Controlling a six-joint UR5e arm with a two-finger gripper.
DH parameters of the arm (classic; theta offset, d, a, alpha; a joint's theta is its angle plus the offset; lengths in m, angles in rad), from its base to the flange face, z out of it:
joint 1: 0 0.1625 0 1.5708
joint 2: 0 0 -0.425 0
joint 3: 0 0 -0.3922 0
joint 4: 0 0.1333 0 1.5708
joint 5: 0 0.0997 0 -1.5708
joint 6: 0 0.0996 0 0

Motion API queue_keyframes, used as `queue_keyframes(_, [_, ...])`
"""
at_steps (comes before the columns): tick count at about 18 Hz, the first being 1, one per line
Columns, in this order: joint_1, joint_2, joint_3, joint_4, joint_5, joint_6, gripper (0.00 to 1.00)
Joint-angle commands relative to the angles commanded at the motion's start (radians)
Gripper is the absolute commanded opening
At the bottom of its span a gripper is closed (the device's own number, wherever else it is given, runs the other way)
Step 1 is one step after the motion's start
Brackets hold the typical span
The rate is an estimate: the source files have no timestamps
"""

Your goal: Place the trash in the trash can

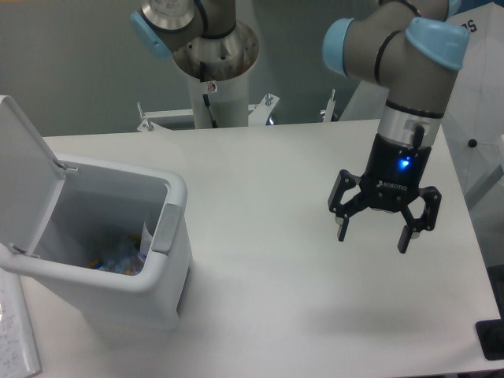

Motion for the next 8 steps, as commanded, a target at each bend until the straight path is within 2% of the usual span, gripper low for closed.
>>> queue_keyframes(2, [-0.009,-0.003,-0.002,-0.009,0.054,0.069,1.00])
queue_keyframes(3, [-0.011,-0.005,0.000,-0.035,0.090,0.106,1.00])
queue_keyframes(6, [-0.026,-0.009,0.035,-0.159,0.210,0.238,1.00])
queue_keyframes(8, [-0.032,-0.018,0.069,-0.219,0.250,0.257,1.00])
